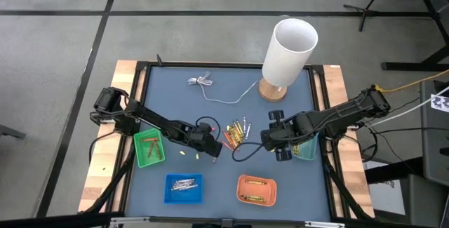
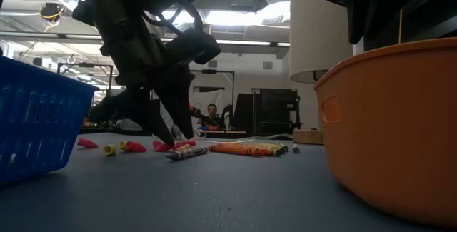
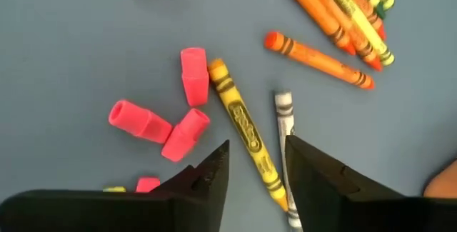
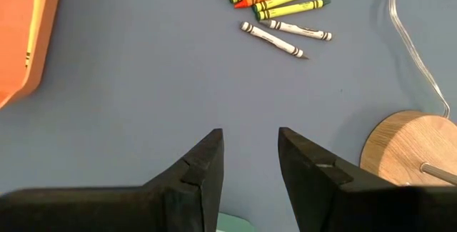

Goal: Sort crayons
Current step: Put the yellow crayon into the dark green bin

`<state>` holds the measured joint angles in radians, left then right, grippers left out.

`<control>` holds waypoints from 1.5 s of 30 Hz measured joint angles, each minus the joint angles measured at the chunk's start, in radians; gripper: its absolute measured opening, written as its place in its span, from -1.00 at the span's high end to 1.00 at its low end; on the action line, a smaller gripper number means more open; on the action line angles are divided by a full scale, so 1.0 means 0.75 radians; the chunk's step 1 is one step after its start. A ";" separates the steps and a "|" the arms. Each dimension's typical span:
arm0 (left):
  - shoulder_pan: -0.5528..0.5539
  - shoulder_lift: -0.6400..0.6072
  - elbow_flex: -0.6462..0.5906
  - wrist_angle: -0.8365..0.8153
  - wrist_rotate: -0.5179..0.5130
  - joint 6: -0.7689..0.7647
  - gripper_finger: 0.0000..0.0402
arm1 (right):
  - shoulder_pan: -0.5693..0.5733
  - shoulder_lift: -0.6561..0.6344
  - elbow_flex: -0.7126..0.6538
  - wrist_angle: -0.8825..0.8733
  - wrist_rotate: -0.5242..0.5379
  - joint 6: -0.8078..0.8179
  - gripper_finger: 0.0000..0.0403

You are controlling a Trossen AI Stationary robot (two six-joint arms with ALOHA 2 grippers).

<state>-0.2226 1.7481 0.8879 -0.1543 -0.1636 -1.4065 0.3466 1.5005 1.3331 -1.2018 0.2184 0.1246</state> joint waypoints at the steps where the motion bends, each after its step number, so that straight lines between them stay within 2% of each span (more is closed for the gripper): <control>1: 0.000 0.000 0.000 0.000 -0.019 0.000 0.38 | 0.000 0.000 0.000 0.000 0.000 0.000 0.35; 6: 0.000 0.000 0.000 0.000 -0.083 0.000 0.37 | 0.000 0.000 0.000 0.000 0.000 0.000 0.35; 12: -0.002 0.055 0.000 0.052 -0.068 -0.046 0.37 | 0.000 0.000 0.000 0.000 0.001 0.000 0.35; 15: -0.003 0.101 0.004 0.130 -0.019 -0.066 0.37 | 0.000 0.000 -0.002 0.004 0.002 0.000 0.35; 33: -0.005 0.110 0.004 0.077 -0.059 -0.069 0.38 | 0.000 0.001 -0.004 -0.001 0.002 0.001 0.35; 45: -0.008 0.111 0.002 0.065 -0.067 -0.066 0.63 | 0.000 0.001 -0.004 -0.001 0.002 0.001 0.35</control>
<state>-0.2284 1.8317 0.8890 -0.1056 -0.2138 -1.4563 0.3466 1.5009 1.3300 -1.2022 0.2195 0.1249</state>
